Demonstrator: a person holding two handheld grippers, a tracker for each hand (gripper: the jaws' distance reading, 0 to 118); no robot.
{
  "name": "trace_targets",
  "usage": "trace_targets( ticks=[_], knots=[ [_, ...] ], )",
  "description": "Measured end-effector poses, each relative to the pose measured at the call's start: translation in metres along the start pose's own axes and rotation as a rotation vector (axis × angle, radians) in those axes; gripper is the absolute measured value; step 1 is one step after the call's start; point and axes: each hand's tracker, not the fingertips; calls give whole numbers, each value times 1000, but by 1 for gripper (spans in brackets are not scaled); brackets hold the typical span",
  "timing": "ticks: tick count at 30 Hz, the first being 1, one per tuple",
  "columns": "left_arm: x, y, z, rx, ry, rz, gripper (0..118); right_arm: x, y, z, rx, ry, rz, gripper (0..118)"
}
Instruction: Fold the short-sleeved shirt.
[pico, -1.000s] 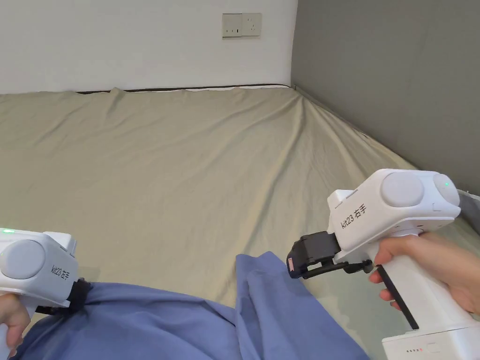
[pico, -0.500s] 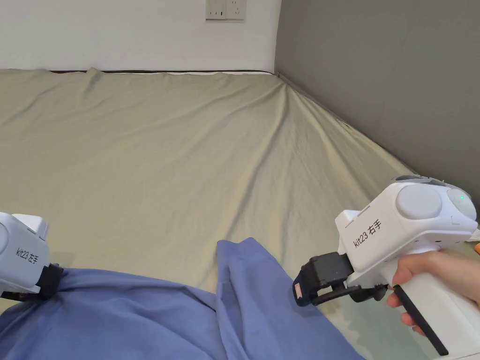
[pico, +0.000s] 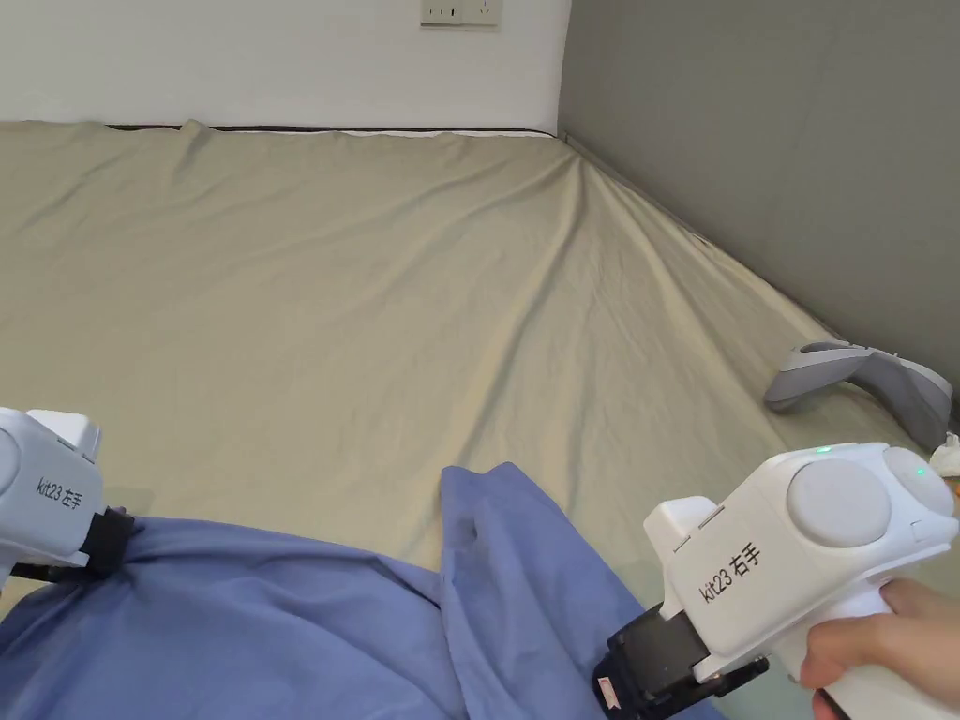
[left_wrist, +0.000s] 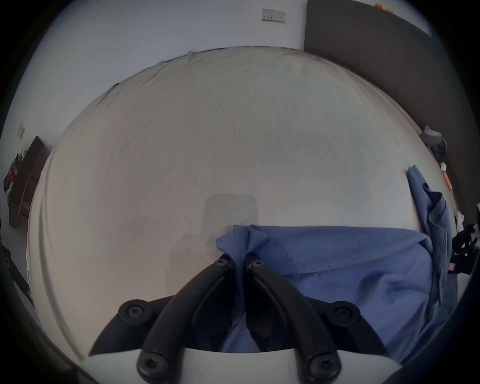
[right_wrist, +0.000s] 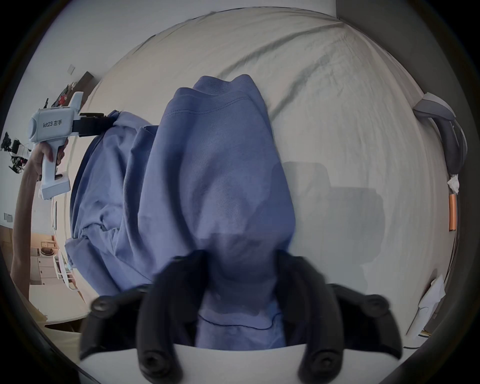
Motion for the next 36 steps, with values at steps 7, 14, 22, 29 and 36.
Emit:
trace_targets(
  ticks=[7, 14, 22, 29, 36],
  knots=[
    [-13, -13, 10, 69, -58, 175, 5, -18, -12, 20, 97, -24, 68, 10],
    [-21, -11, 22, 61, -306, 263, 5, -27, -23, 67, 348, -19, 101, 7],
    [-66, -11, 89, 252, -465, 449, 5, -21, -32, 131, 664, 6, 3, 7],
    [-104, -4, 228, 513, -366, 448, 5, -27, -31, 212, 900, -77, 23, 7],
    [-103, -13, 397, 788, -193, 358, 5, -75, -29, 326, 1188, -88, 151, 7]
  ],
)
